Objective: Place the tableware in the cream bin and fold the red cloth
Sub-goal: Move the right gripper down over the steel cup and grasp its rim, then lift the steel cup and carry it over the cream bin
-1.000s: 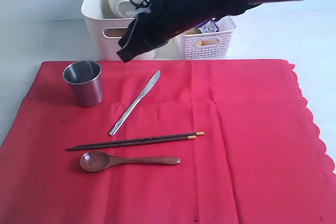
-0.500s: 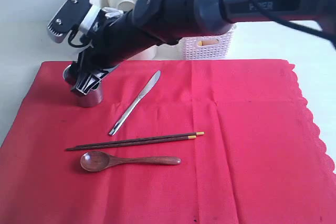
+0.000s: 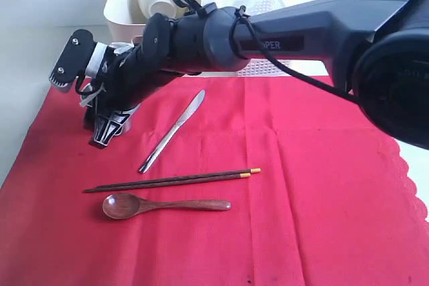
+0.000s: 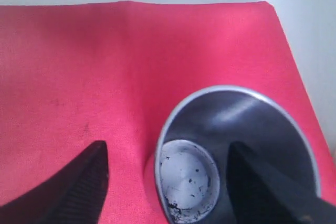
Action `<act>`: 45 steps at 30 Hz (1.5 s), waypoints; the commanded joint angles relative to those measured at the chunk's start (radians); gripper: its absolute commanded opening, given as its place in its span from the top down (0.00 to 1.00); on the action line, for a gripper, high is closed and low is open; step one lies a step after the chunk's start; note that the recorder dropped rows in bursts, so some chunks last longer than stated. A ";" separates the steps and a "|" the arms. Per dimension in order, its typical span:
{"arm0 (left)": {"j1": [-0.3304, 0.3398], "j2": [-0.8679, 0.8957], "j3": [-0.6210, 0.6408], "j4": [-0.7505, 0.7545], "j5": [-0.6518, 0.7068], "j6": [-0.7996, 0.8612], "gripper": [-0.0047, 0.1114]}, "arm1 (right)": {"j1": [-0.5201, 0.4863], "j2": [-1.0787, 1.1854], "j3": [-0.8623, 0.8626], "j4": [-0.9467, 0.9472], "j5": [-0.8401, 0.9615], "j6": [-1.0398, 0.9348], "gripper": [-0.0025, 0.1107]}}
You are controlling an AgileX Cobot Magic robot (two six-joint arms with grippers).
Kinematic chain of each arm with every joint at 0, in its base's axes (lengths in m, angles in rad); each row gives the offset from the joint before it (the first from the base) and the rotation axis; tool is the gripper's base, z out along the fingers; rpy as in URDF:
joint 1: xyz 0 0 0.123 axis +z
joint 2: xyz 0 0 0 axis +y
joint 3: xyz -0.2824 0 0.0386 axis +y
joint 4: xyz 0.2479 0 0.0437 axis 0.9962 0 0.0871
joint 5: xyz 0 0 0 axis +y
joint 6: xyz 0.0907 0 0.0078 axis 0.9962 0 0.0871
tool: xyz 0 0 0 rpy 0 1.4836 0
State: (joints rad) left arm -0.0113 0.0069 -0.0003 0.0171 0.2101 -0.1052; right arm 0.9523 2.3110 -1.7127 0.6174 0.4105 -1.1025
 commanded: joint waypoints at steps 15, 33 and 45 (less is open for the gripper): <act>0.001 -0.007 0.000 -0.006 -0.003 0.001 0.94 | 0.001 0.003 -0.011 -0.034 0.019 0.004 0.98; 0.001 -0.007 0.000 -0.006 -0.003 0.001 0.94 | -0.051 -0.244 -0.011 -0.045 -0.037 0.066 0.98; 0.001 -0.007 0.000 -0.006 -0.003 0.001 0.94 | -0.106 -0.157 -0.011 -0.034 -0.628 0.217 0.98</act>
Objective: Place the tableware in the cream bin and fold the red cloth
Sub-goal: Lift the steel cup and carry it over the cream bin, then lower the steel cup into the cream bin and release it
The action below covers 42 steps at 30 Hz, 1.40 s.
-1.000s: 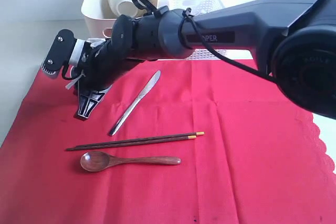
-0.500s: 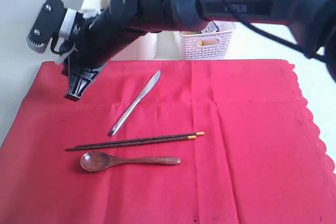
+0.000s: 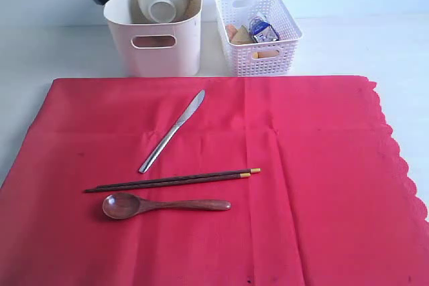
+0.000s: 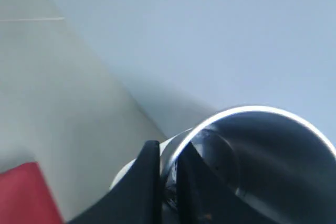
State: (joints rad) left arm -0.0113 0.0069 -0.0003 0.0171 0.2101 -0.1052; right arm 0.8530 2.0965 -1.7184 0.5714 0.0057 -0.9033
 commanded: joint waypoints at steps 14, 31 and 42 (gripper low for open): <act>0.001 -0.007 0.000 -0.006 -0.003 0.001 0.94 | -0.013 0.251 -0.066 0.092 -0.291 0.014 0.98; 0.001 -0.007 0.000 -0.006 -0.003 0.001 0.94 | -0.033 0.257 -0.142 0.110 -0.127 0.016 0.77; 0.001 -0.007 0.000 -0.006 -0.003 0.001 0.94 | -0.033 0.249 -0.142 0.181 -0.122 0.044 0.35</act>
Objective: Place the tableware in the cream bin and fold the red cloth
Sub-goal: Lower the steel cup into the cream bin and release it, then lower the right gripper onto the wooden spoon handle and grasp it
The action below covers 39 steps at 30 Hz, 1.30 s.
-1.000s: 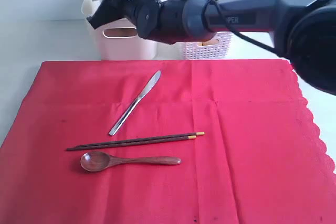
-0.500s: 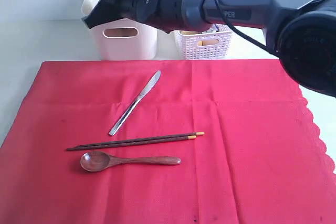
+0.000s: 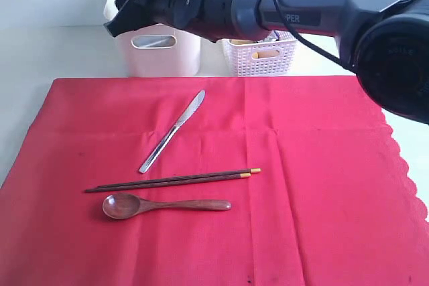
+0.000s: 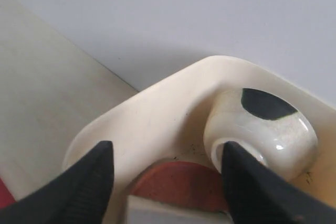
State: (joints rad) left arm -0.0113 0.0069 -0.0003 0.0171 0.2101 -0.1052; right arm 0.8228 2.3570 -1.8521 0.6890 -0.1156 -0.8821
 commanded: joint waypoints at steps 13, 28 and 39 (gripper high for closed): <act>0.001 -0.007 0.000 -0.006 -0.003 0.001 0.94 | -0.074 -0.309 -0.008 -0.104 0.608 0.051 0.57; 0.001 -0.007 0.000 -0.006 -0.003 0.001 0.94 | -0.098 -0.585 0.223 -0.436 1.137 0.200 0.98; 0.001 -0.007 0.000 -0.006 -0.003 0.001 0.94 | 0.000 -0.586 0.568 -0.437 0.953 0.186 0.78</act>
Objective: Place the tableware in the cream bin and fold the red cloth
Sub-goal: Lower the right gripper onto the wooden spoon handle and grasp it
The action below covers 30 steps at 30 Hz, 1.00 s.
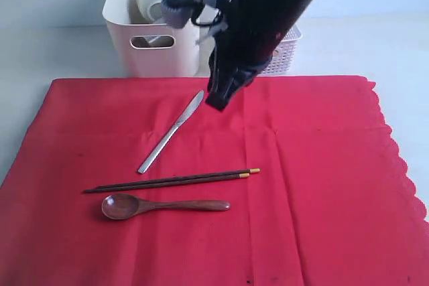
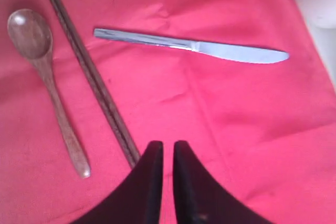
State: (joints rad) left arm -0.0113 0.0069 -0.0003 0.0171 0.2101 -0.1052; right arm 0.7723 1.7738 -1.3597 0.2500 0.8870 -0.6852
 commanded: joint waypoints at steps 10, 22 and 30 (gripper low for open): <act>0.001 -0.007 0.000 -0.006 -0.003 0.001 0.94 | 0.236 -0.003 0.273 0.016 -0.161 0.024 0.44; 0.001 -0.007 0.000 -0.006 -0.003 0.001 0.94 | 0.333 0.048 0.326 0.045 -0.418 0.024 0.44; 0.001 -0.007 0.000 -0.006 -0.003 0.001 0.94 | 0.333 0.151 0.326 0.047 -0.479 0.021 0.44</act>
State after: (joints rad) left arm -0.0113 0.0069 -0.0003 0.0171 0.2101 -0.1052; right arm 1.1030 1.9006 -1.0374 0.2949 0.4286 -0.6613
